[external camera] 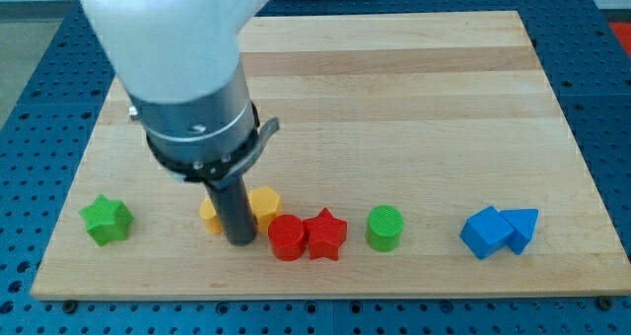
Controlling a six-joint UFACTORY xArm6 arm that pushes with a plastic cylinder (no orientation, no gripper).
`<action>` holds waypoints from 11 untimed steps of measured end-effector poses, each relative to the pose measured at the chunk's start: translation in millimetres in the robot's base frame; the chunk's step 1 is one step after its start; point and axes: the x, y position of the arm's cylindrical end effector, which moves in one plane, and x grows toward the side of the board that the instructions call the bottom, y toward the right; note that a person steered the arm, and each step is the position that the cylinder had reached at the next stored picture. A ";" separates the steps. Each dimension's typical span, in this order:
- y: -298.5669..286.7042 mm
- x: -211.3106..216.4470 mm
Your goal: Separate the yellow blocks
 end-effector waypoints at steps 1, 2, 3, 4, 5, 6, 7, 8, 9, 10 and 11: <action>0.3 -15.3; 0.3 -15.7; -5.3 -9.9; -25.9 -10.1; -49.3 -13.3; -54.0 -14.2; -67.8 -19.4; -82.1 -29.0; -82.5 -45.5; -82.5 -69.2; -85.1 -98.0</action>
